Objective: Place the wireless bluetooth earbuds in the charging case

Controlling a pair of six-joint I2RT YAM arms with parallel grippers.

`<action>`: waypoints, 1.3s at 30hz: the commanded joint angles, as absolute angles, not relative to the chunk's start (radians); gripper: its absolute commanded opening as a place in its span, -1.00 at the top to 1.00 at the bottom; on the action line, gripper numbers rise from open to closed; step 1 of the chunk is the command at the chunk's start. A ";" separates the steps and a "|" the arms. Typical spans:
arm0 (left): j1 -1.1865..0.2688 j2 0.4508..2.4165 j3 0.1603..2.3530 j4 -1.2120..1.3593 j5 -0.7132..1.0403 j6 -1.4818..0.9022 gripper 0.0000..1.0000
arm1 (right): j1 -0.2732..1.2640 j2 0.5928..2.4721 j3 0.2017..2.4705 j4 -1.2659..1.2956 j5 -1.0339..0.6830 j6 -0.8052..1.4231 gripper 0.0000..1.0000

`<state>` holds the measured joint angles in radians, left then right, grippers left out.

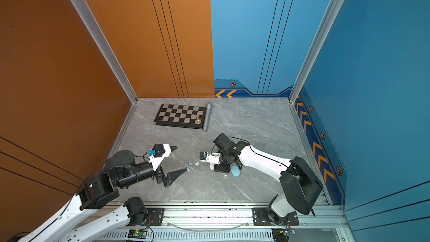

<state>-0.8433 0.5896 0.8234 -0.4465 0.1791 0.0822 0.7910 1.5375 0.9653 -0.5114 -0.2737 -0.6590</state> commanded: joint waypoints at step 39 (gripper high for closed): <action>-0.821 0.670 0.853 -0.473 0.185 0.117 -1.00 | 0.773 1.628 0.924 -0.459 -0.233 -0.730 0.06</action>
<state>-0.8310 0.6682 0.8253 -0.4625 0.1753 0.0994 0.7723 1.6379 0.9207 -0.4591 -0.2127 -0.7189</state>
